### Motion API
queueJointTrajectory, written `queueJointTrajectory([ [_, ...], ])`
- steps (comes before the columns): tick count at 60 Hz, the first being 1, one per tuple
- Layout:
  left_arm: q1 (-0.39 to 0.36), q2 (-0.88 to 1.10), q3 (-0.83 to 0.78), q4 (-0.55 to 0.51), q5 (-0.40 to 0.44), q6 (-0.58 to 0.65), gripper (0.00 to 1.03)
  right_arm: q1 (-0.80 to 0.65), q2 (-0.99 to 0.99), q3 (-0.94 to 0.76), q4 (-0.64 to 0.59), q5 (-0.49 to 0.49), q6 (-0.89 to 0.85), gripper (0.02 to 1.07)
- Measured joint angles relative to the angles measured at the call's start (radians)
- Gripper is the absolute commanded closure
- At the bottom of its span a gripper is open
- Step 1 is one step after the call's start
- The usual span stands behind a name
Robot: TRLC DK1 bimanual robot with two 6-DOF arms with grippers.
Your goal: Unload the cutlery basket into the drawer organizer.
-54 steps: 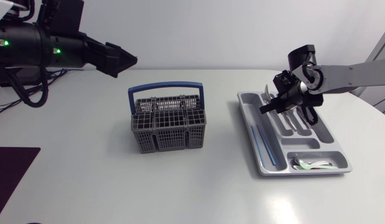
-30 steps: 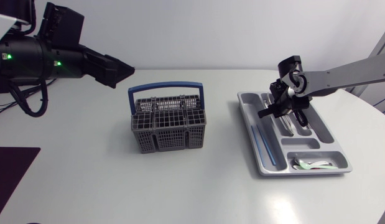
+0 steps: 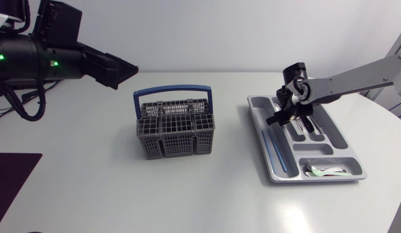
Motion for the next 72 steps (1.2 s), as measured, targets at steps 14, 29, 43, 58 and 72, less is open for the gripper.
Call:
queueJointTrajectory([
  [14,0.011,-0.009,0.000,-0.001,0.000,0.000,0.11,0.001,-0.260,-0.121,0.033,-0.104,-0.004,0.44],
  [29,0.085,-0.011,-0.023,-0.020,0.000,0.033,0.11,0.114,-0.548,-0.244,0.055,-0.227,-0.020,0.44],
  [43,0.190,0.038,-0.113,-0.010,0.000,0.090,0.11,0.269,-0.542,-0.274,0.074,-0.282,-0.017,0.44],
  [58,0.219,0.230,-0.194,0.035,0.000,0.139,0.10,0.338,-0.373,-0.247,0.084,-0.320,0.020,0.44],
  [72,0.197,0.332,-0.194,0.057,-0.002,0.157,0.10,0.367,-0.329,-0.224,0.077,-0.323,0.023,0.44],
])
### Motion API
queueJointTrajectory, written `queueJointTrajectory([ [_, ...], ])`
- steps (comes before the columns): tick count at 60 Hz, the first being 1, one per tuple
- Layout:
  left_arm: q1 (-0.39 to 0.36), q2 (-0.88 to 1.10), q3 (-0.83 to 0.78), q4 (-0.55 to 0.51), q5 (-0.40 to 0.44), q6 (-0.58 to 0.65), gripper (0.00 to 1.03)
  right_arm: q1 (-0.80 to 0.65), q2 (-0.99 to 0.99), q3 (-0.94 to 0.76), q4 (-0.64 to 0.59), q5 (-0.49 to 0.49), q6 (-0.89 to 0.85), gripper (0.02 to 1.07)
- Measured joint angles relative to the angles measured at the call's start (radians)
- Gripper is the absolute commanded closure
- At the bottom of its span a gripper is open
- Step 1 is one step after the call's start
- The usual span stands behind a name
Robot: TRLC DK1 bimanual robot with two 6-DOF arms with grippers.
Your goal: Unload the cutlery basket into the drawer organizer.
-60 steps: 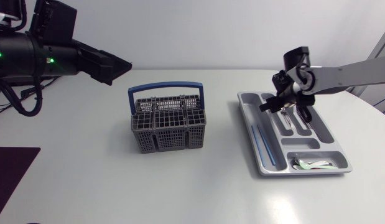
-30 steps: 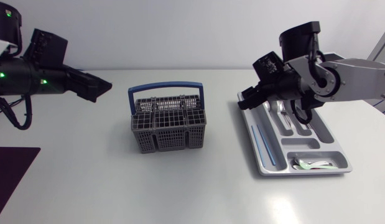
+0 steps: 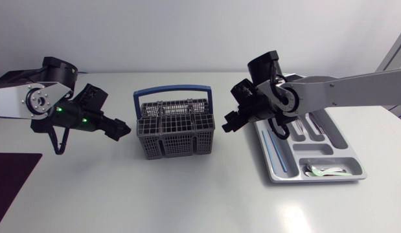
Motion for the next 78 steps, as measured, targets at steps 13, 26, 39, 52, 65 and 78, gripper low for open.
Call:
queueJointTrajectory([
  [13,-0.050,0.045,0.022,0.022,-0.001,0.000,0.09,0.036,0.002,0.021,-0.006,0.000,0.010,0.44],
  [26,-0.090,0.100,0.084,0.029,-0.014,0.000,0.09,0.058,0.002,0.023,-0.026,0.020,0.024,0.44],
  [39,-0.090,0.145,0.137,0.029,-0.024,0.000,0.09,0.074,0.002,0.023,-0.031,0.050,0.031,0.44],
  [52,-0.092,0.150,0.142,0.029,-0.024,0.000,0.07,0.078,0.002,0.023,-0.032,0.083,0.032,0.44],
  [65,-0.079,0.140,0.140,0.029,-0.015,0.000,0.05,0.077,0.002,0.023,-0.032,0.091,0.034,0.37],
  [78,-0.009,0.050,0.113,0.029,-0.012,0.000,0.05,0.068,-0.037,-0.003,-0.031,0.156,0.034,0.06],
])
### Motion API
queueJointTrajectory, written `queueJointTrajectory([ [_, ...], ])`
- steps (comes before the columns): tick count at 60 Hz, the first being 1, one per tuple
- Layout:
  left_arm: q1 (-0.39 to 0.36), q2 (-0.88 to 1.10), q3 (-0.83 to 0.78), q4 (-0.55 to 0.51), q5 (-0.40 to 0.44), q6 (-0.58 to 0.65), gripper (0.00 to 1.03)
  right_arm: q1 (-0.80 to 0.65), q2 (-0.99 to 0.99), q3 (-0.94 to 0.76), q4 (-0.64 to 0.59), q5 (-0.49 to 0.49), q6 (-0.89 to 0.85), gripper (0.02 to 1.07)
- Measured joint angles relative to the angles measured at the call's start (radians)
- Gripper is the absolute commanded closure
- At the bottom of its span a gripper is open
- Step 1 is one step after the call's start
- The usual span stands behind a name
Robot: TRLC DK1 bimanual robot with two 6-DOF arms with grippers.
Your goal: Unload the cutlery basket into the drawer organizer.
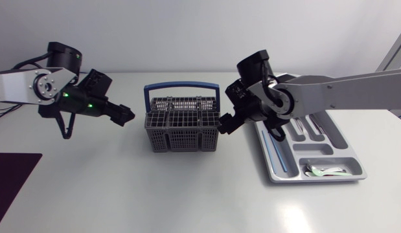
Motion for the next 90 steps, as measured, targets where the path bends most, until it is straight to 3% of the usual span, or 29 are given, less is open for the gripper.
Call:
queueJointTrajectory([
  [17,0.072,-0.278,-0.084,0.000,0.000,0.000,0.05,-0.129,-0.257,-0.077,0.001,0.014,-0.052,0.06],
  [44,0.079,-0.689,-0.289,0.044,0.014,-0.005,0.05,-0.267,-0.677,-0.264,-0.029,-0.066,-0.109,0.06],
  [55,0.079,-0.839,-0.351,0.060,0.015,-0.016,0.05,-0.269,-0.821,-0.337,-0.018,-0.003,-0.105,0.06],
  [72,0.121,-0.892,-0.414,0.093,0.016,-0.058,0.05,-0.273,-0.990,-0.454,-0.014,0.018,-0.102,0.06],
  [90,0.138,-1.071,-0.576,0.215,0.056,-0.103,0.05,-0.293,-1.179,-0.571,0.027,0.066,-0.093,0.06],
])
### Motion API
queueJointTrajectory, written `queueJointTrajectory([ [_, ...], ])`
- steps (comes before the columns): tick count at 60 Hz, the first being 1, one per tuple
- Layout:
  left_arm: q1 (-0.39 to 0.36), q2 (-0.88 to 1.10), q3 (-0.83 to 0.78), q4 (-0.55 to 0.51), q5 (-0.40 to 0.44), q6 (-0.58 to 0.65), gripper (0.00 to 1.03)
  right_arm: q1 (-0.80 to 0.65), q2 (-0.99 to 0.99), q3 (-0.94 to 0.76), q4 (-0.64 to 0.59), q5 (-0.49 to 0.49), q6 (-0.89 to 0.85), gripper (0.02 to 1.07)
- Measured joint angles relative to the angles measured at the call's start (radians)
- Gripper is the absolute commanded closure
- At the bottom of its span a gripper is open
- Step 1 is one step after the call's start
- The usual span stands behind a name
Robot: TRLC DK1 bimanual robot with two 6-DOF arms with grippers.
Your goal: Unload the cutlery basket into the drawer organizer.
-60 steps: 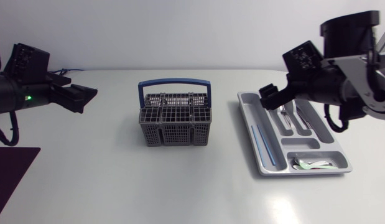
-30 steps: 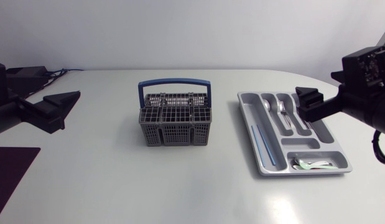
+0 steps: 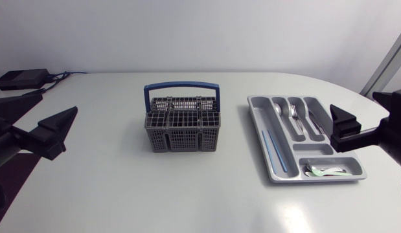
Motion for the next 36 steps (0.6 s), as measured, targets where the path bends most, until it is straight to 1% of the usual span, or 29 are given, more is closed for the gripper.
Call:
queueJointTrajectory([
  [10,-0.005,-0.089,-0.084,0.011,-0.050,-0.042,0.05,-0.033,-0.090,-0.093,0.024,-0.031,0.045,0.06],
  [36,-0.051,-0.323,-0.297,0.039,-0.196,-0.157,0.05,-0.125,-0.323,-0.324,0.093,-0.151,0.188,0.06],
])
